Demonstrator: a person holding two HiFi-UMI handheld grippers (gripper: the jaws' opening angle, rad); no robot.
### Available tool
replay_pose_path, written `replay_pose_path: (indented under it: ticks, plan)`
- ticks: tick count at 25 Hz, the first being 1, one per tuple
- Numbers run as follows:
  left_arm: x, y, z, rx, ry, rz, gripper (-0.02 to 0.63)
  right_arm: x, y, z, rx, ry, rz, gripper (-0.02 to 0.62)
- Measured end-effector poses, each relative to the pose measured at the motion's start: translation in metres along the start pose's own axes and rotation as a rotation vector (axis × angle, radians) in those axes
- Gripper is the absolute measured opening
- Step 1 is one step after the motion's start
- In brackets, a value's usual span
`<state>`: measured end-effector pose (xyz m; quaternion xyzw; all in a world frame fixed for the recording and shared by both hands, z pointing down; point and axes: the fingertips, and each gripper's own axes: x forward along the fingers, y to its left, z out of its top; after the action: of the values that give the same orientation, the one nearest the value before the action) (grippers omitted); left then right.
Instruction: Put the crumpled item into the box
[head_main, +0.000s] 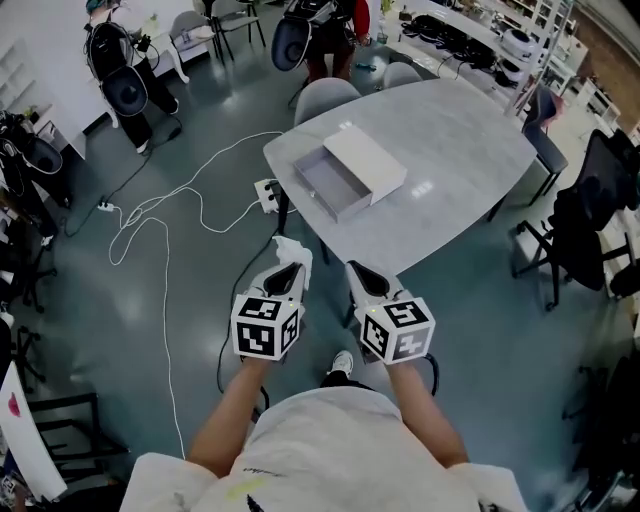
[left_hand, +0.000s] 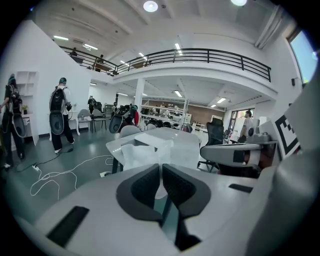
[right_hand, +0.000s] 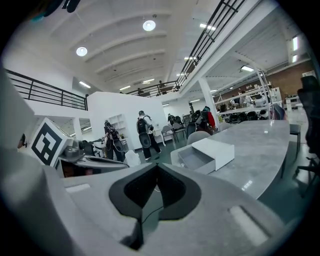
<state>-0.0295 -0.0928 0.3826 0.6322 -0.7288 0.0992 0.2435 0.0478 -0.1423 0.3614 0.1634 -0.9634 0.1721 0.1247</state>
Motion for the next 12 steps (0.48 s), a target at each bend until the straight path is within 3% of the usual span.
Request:
replay_pose_path:
  ticks: [12]
  plan:
    - [0.067,-0.017,0.037,0.052,0.025,0.010,0.025,0.013,-0.065,0.024,0.025,-0.009,0.011,0.005]
